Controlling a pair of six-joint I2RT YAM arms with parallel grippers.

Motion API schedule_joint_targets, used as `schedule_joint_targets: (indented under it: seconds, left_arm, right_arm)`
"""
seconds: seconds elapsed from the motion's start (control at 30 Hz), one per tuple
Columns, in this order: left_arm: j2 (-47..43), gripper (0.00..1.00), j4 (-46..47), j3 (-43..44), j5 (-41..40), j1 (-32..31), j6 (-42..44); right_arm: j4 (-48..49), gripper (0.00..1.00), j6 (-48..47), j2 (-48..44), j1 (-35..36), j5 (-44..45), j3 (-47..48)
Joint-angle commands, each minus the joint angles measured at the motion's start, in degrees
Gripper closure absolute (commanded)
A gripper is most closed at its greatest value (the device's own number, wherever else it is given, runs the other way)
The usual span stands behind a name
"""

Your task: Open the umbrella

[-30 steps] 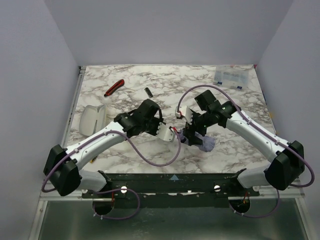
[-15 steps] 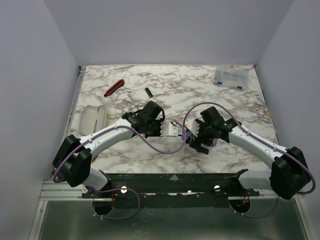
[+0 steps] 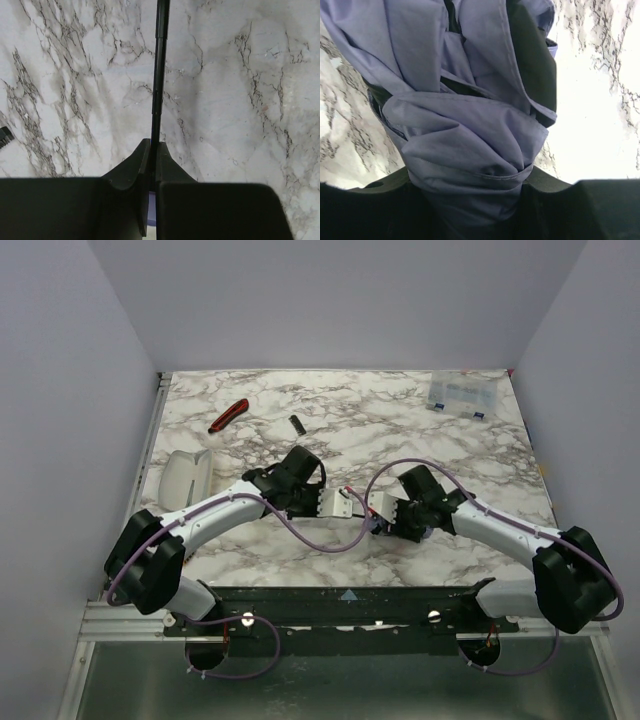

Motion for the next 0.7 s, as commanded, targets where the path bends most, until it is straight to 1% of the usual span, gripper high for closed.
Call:
schedule_joint_targets:
  seconds: [0.0,0.03,0.07,0.13,0.23,0.33,0.43,0.5,0.67]
  left_arm:
    - [0.07,1.0,1.07,-0.86,-3.38,1.13,5.52]
    - [1.08,1.0,0.71,-1.2,-4.48,1.31,6.68]
    - [1.96,1.0,0.24,-1.47,-5.82,1.58,7.52]
    - [4.27,0.95,-0.08,-1.72,-8.56,1.93,8.42]
    - [6.84,0.84,-0.27,-1.56,-10.48,2.16,8.4]
    - [7.73,0.66,-0.02,-1.18,-10.54,2.1,8.08]
    - [8.02,0.55,-0.42,-0.03,-10.11,2.08,7.45]
    - [8.13,0.53,-0.44,0.43,-10.0,2.07,7.37]
    - [8.21,0.52,0.3,-0.33,-11.27,2.14,9.41]
  right_arm:
    - [-0.19,0.96,-2.25,-0.29,-0.52,3.75,-0.2]
    - [-0.59,1.0,-2.51,-0.36,-0.67,3.94,-0.13]
    - [-1.0,1.0,-2.69,-0.45,-0.77,4.13,-0.07]
    - [-2.4,1.0,-3.09,-0.45,-0.98,3.52,0.23]
    - [-4.22,1.0,-2.02,-0.32,-1.01,1.53,1.73]
    - [-5.25,1.0,-0.35,-0.86,-1.0,-1.09,4.06]
    - [-6.31,1.0,0.86,-2.29,-0.97,-4.49,6.21]
    - [-6.38,1.0,1.86,-2.82,-0.96,-5.82,7.34]
    - [-8.05,1.0,0.53,-3.2,-1.01,-6.18,8.54]
